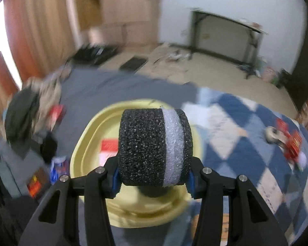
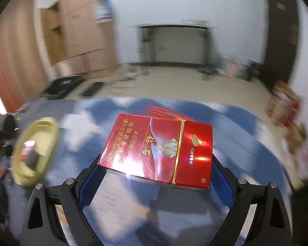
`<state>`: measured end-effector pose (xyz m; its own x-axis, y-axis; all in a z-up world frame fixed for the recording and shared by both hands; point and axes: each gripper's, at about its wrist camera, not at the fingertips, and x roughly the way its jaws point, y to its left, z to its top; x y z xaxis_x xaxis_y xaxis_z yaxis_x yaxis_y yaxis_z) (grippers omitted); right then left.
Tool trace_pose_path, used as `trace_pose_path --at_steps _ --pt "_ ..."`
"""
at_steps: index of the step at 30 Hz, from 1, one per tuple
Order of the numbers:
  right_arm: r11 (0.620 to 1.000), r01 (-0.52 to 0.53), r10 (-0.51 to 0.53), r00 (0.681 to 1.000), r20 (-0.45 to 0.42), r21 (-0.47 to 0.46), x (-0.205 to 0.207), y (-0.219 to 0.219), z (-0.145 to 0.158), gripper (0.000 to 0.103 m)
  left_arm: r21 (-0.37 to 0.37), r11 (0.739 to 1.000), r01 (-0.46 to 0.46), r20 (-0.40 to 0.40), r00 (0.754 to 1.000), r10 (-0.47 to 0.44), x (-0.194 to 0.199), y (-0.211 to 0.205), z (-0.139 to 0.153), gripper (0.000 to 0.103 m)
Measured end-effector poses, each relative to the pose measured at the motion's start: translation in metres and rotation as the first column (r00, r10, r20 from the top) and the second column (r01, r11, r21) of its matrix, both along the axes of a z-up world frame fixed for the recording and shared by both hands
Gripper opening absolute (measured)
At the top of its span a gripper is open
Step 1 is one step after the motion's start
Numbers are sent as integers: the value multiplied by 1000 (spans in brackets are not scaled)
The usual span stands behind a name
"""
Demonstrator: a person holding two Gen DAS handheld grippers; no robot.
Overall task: Organize rigid objects
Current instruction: 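Place the foam roll and red cigarette pack into the yellow tray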
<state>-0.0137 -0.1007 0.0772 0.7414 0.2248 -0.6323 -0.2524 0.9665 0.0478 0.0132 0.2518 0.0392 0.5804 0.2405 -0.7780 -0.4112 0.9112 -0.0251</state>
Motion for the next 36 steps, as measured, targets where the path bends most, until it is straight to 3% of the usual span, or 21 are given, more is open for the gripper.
trace_pose_path --at_steps 4,8,12,14,17,22,25,30,32,34,36 --pt "976 -215 217 975 -56 44 27 115 5 95 -72 990 -122 -36 992 119 3 47 -23 51" --pt "923 -383 385 917 -109 40 46 219 -12 95 -92 993 -77 -51 996 72 2 72 -35 51" --pt "876 -480 467 868 -168 -49 61 294 -44 95 -196 975 -109 -60 993 99 -6 95 -63 51" --pt "861 -503 480 851 -213 -71 67 321 -62 95 -211 970 -123 -93 990 106 -1 98 -76 51" --pt "855 -512 480 840 -253 -78 82 342 -79 95 -161 972 -171 -170 975 144 9 105 -94 51" --pt "825 -551 504 818 -278 -127 93 366 -97 95 -222 952 -212 -124 974 188 9 116 -96 51" --pt "826 -551 497 813 -302 -124 106 375 -105 95 -262 939 -222 -104 974 201 5 121 -98 53" --pt "801 -568 506 810 -296 -188 119 393 -118 97 -289 933 -212 -134 975 180 10 123 -99 56" --pt "801 -575 513 803 -304 -167 119 392 -118 103 -299 931 -207 -121 977 178 11 124 -92 62" --pt "805 -572 517 807 -286 -157 114 385 -108 103 -295 932 -211 -82 977 196 8 126 -74 82" --pt "811 -567 520 812 -268 -145 109 376 -98 103 -295 935 -195 -33 981 194 5 126 -58 90"
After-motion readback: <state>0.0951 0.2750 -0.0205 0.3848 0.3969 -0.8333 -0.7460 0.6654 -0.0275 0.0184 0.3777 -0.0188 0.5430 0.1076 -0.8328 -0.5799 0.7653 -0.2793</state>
